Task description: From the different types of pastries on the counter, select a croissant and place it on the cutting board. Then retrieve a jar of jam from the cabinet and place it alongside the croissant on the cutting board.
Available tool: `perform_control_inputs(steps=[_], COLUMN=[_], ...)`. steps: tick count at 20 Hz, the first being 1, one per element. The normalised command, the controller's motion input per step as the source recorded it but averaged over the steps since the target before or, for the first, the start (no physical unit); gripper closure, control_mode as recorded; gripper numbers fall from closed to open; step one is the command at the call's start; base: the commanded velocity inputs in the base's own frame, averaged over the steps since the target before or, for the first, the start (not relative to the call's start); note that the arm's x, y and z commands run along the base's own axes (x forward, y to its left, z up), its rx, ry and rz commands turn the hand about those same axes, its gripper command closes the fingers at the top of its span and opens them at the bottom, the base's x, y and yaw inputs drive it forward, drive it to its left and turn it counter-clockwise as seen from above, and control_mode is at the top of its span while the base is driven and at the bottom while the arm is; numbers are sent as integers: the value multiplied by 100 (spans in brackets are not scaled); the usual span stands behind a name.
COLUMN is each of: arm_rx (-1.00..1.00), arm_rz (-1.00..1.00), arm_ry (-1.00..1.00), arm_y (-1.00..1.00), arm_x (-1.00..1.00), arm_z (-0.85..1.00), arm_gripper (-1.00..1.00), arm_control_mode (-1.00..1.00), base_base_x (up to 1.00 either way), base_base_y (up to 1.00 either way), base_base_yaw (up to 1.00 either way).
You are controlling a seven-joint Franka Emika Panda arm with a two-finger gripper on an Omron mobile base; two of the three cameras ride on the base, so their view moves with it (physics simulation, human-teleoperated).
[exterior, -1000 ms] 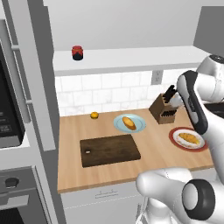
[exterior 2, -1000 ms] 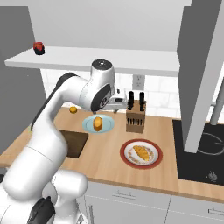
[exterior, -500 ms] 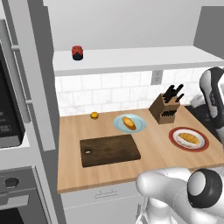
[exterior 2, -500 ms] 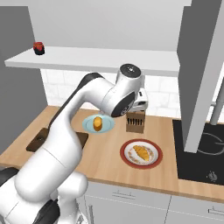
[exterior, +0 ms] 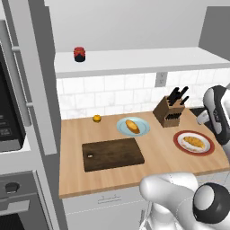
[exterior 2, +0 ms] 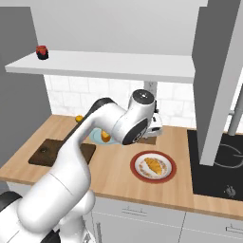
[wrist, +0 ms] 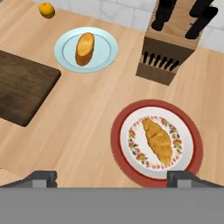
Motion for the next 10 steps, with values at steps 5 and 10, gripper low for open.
perform_control_inputs(steps=[5,10], arm_rx=[0,0], arm_rz=[0,-1], arm_ry=[0,0], arm_y=[0,-6], arm_x=[0,24], arm_z=[-5,-38], arm_gripper=[-100,-100], arm_control_mode=[-100,-100], base_base_x=[0,0], base_base_y=[0,0], base_base_yaw=[0,0])
